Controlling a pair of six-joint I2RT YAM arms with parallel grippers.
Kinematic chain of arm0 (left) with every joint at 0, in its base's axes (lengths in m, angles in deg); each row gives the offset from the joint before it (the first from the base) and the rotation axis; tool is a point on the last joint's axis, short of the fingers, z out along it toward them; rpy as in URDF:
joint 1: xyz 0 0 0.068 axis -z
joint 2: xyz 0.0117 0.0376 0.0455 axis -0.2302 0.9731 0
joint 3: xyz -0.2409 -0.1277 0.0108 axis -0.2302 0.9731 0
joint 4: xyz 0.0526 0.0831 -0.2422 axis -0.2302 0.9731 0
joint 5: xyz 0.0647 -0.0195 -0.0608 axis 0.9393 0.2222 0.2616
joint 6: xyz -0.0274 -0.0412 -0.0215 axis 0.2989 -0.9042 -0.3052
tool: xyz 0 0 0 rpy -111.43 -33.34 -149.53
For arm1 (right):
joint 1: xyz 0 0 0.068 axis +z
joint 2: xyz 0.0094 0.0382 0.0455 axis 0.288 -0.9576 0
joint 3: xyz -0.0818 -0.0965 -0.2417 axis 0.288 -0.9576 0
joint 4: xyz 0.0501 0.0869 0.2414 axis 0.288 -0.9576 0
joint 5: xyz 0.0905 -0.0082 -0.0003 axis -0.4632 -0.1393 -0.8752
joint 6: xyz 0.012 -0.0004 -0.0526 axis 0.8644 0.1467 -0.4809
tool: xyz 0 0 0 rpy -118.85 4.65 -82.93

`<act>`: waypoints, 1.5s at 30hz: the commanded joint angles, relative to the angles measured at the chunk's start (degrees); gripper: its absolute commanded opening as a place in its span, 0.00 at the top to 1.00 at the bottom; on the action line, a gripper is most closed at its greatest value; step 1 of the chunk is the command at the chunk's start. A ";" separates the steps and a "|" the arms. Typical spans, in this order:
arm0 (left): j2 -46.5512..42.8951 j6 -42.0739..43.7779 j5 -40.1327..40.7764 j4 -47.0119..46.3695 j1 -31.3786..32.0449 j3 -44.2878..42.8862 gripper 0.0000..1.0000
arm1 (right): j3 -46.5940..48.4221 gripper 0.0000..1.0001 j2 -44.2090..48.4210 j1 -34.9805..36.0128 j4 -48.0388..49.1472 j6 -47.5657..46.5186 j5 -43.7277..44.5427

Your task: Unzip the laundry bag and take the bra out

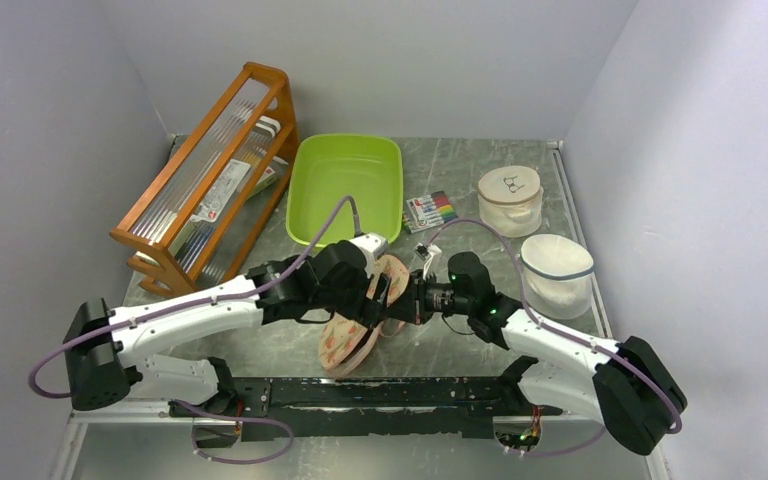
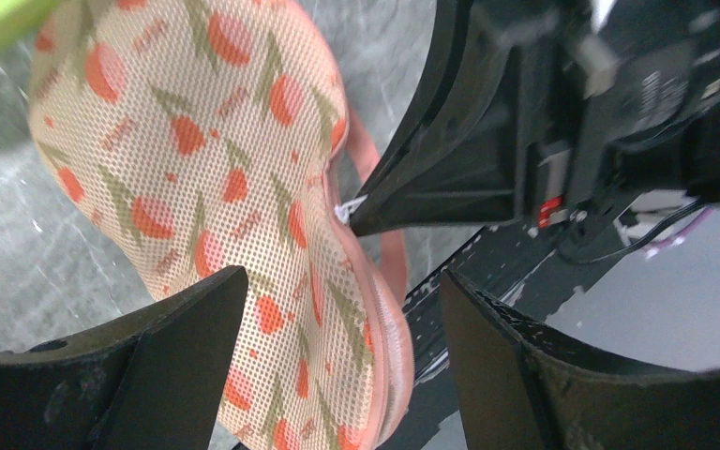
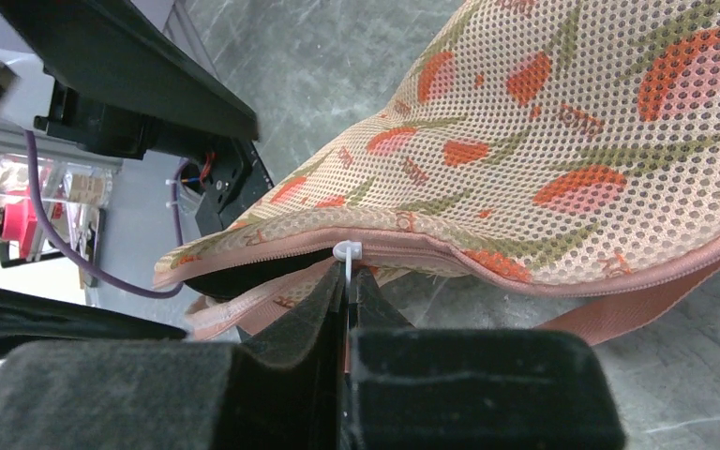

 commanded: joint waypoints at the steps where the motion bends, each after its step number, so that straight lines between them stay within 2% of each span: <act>1: 1.25 -1.32 -2.76 -5.93 0.41 4.30 0.14 | 2.29 1.00 -1.06 0.57 1.16 -0.06 0.72; 6: 4.99 -1.41 0.26 -3.76 0.41 4.37 0.28 | 0.99 1.00 1.19 0.70 0.79 0.79 1.92; 11: 7.11 -0.59 0.55 -4.27 0.41 4.26 0.36 | 1.37 1.00 1.60 0.68 -1.27 -0.05 1.65; 17: 6.76 -0.63 4.98 -0.83 0.41 3.91 0.67 | 0.96 1.00 1.30 0.72 -4.66 -1.42 4.14; 21: 3.46 0.15 7.13 0.74 0.41 5.80 0.80 | -2.03 1.00 2.48 0.66 -4.19 -1.24 6.47; 25: 0.34 0.60 9.59 3.36 0.41 5.89 0.91 | -4.15 1.00 4.26 0.09 -4.68 0.31 13.33; 29: -3.21 1.01 12.62 3.95 0.41 6.32 0.93 | -4.27 1.00 4.63 -3.05 -5.50 2.01 19.76; 31: -4.50 1.52 12.63 3.64 0.42 6.21 0.93 | -3.03 1.00 3.62 -7.01 -8.10 3.13 20.98; 36: -4.11 2.31 13.36 6.03 0.41 4.33 0.93 | -2.59 1.00 4.19 -15.62 -9.36 3.61 16.26; 43: -1.73 1.60 16.72 6.39 0.35 6.94 0.93 | -3.38 1.00 10.38 -16.29 -8.38 1.91 11.41; 45: -0.89 1.54 17.28 6.46 0.33 7.26 0.87 | -3.71 1.00 11.53 -16.30 -6.88 1.34 9.12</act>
